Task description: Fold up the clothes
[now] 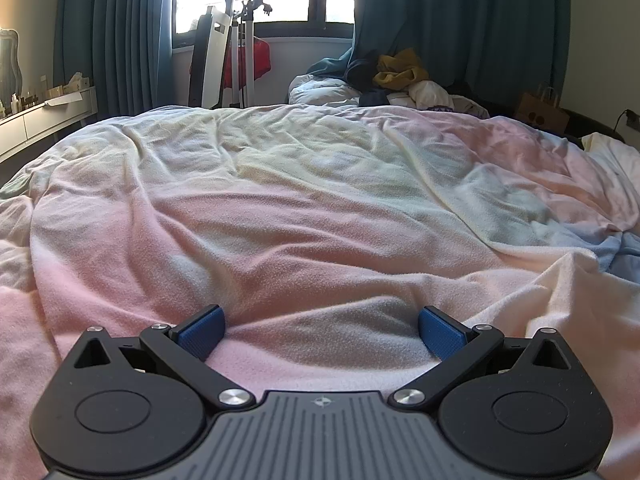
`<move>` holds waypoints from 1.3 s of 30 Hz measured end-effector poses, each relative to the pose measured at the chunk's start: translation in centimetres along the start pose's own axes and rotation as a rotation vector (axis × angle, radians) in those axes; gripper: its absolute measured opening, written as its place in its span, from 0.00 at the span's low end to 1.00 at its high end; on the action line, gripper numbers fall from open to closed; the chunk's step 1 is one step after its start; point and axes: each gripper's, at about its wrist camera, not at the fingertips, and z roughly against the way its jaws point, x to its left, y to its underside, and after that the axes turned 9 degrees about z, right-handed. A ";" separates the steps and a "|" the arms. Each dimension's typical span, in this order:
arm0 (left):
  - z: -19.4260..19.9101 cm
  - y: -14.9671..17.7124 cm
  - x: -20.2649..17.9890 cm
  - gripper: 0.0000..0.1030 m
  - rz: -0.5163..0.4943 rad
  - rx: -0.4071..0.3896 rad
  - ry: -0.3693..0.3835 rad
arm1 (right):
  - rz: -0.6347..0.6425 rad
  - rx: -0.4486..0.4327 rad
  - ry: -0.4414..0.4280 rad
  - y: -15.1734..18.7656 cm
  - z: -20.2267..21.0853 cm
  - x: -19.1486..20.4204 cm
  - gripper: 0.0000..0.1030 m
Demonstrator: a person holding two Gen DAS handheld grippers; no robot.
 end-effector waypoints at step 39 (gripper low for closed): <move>0.1 0.1 -0.1 1.00 0.001 -0.002 0.000 | 0.015 -0.019 0.024 -0.1 0.5 0.9 0.80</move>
